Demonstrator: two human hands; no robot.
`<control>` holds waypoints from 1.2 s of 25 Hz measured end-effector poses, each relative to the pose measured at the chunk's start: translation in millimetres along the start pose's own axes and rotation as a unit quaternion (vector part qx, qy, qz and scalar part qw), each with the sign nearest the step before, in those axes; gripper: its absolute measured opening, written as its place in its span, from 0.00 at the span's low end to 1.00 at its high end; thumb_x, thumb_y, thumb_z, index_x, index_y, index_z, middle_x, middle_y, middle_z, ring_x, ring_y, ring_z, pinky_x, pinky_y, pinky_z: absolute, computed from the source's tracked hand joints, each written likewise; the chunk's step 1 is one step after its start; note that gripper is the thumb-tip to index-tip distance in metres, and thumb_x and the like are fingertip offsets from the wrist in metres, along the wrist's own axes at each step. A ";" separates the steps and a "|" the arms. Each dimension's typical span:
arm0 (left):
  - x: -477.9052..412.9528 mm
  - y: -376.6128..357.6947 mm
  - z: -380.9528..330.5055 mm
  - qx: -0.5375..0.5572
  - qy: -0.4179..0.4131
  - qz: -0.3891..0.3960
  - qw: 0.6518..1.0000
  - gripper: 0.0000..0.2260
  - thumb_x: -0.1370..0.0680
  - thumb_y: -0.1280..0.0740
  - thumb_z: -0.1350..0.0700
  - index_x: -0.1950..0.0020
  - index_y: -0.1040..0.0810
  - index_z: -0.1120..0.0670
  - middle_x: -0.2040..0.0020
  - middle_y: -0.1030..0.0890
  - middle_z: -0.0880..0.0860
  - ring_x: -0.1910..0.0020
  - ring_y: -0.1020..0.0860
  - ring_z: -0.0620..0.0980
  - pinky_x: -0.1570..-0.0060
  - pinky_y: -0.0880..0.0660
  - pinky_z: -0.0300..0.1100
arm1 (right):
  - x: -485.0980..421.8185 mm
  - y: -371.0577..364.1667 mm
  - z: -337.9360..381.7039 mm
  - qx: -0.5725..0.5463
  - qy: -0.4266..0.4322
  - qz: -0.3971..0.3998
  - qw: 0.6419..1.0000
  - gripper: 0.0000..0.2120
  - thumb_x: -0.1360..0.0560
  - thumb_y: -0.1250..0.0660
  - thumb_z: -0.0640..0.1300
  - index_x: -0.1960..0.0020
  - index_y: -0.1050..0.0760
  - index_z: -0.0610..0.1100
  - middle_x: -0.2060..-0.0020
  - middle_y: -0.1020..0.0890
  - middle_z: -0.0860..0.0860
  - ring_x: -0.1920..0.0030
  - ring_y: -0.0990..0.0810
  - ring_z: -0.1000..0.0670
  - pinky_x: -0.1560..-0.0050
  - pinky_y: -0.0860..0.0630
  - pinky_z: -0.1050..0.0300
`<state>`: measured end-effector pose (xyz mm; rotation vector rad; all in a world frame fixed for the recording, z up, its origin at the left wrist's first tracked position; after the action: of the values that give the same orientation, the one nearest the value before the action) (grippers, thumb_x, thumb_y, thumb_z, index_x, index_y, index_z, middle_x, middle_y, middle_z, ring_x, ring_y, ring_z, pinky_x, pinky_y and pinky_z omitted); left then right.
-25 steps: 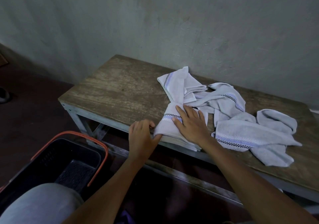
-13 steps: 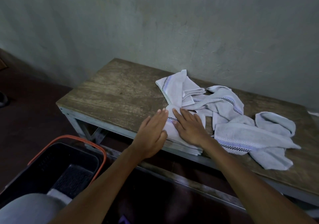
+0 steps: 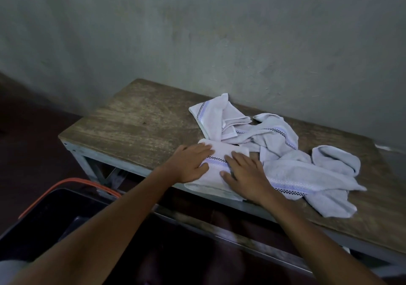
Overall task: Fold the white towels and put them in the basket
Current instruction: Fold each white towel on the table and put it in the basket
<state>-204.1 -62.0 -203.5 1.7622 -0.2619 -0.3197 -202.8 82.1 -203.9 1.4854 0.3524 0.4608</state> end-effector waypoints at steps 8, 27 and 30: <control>43.9 15.2 -33.1 -0.115 -0.016 -0.183 0.976 0.19 0.27 0.44 0.46 0.44 0.22 0.53 0.53 0.22 0.53 0.55 0.24 0.56 0.59 0.30 0.46 | -14.5 40.6 -10.4 0.072 -0.032 -0.089 0.993 0.18 0.24 0.41 0.54 0.36 0.31 0.53 0.37 0.28 0.52 0.34 0.35 0.47 0.39 0.46 0.50; 44.6 -11.9 -27.0 -0.077 0.079 -0.204 0.973 0.25 0.20 0.52 0.46 0.34 0.26 0.58 0.33 0.25 0.55 0.35 0.26 0.52 0.42 0.32 0.63 | -13.5 -5.0 1.2 -0.061 -0.054 0.011 0.997 0.31 0.19 0.53 0.58 0.23 0.55 0.43 0.23 0.53 0.48 0.23 0.57 0.52 0.25 0.60 0.49; 43.2 -16.2 -23.4 -0.056 0.077 -0.189 0.977 0.25 0.20 0.53 0.45 0.32 0.29 0.57 0.31 0.28 0.55 0.32 0.28 0.52 0.38 0.36 0.64 | -19.6 -5.3 -17.6 -0.104 -0.073 0.009 0.992 0.32 0.20 0.52 0.60 0.23 0.55 0.44 0.23 0.55 0.48 0.23 0.60 0.51 0.25 0.61 0.50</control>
<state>-155.5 -52.1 -217.8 1.7087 0.2035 -0.4593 -228.0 87.4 -211.3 1.3120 0.1700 0.3877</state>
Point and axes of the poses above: each hand's wrist, its own x-axis away from the middle knuckle, its own y-axis out of the back of the hand, z = x × y, the point moved 8 cm from there along -x, towards the middle knuckle
